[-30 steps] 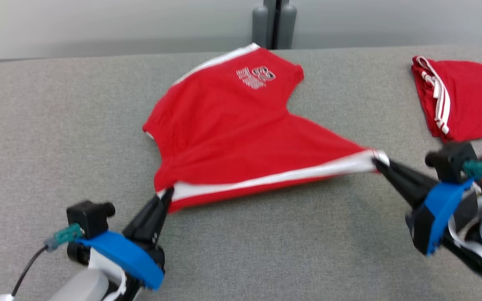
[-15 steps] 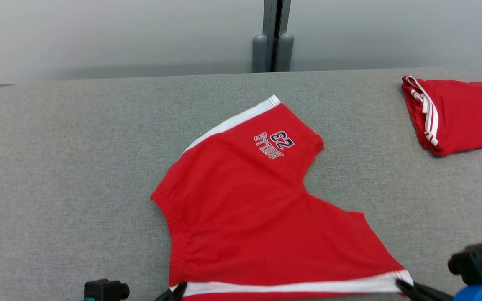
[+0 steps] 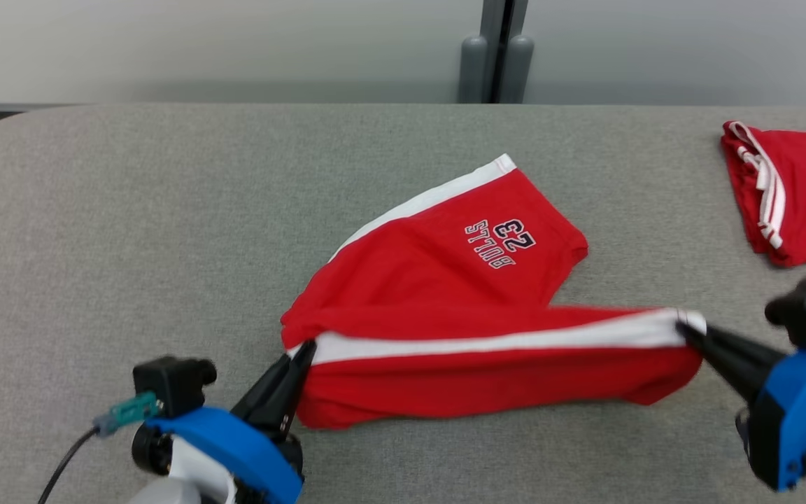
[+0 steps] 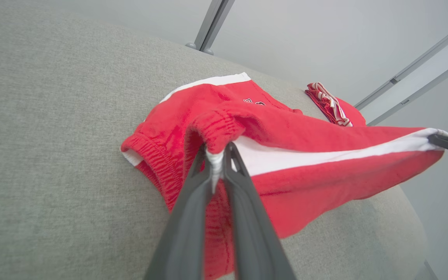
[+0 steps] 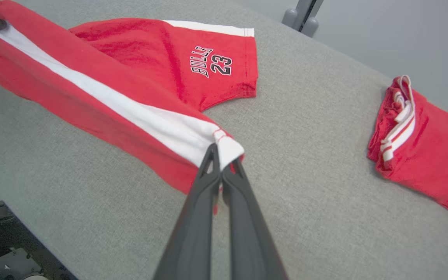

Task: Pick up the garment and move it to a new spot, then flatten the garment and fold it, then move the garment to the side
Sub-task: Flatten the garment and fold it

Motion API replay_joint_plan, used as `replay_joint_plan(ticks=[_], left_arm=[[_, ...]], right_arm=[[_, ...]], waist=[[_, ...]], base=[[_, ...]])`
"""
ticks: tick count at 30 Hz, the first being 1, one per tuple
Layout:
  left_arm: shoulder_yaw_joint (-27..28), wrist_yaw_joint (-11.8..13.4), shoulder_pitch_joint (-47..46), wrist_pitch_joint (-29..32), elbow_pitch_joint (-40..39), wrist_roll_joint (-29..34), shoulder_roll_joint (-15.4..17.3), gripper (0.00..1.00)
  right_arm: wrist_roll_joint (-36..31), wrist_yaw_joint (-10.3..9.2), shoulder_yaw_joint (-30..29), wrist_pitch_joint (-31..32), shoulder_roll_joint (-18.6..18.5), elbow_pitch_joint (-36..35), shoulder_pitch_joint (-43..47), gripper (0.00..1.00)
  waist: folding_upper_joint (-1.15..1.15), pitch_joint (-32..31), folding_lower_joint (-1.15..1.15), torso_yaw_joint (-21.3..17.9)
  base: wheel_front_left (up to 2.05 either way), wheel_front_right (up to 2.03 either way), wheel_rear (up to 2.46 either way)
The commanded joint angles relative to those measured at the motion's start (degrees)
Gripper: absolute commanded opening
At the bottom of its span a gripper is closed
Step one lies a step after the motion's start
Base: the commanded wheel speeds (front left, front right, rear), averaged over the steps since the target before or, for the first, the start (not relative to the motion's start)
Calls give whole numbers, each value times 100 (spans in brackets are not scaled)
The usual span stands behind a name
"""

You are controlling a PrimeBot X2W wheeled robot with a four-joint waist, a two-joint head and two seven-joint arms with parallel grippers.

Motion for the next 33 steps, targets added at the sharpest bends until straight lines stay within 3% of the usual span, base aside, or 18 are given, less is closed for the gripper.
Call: replay_joint_plan(ticks=[1,5,13,16,23,32,33], left_arm=[[60,41,-211,24,136,-50,-128,0],[190,161,-724,-13,551,-4,-448,0],[225,50,-1424,-307,1277,111,-1115,0],[196,150,-1675,-391,1601,244,-1296,0],[146,91,-2073,-508,2187,260,-1784,0],[145,-81,-2310,-625,2609,251,-2026,0],[123,-117,-2331,-601,2651,254,-2048,19]], right_arm=[[40,0,135,-82,-95,148,-418,0],[28,0,595,-352,-269,762,-1501,0],[121,0,1481,-875,-399,1994,-3332,0],[133,-1,1744,-1147,-398,2480,-3937,0],[239,0,2279,-1412,-334,3509,-4799,0],[383,0,2701,-1729,-224,4245,-5202,0],[416,0,2746,-1769,-217,4315,-5223,30]], waist=[[0,114,0,106],[0,346,0,294],[0,990,0,683],[0,1217,0,845],[0,1541,0,1177],[0,1684,0,1307],[0,1684,0,1313]], base=[[0,0,0],[0,0,0],[0,0,0],[0,0,0],[0,0,0],[0,0,0],[0,0,0]])
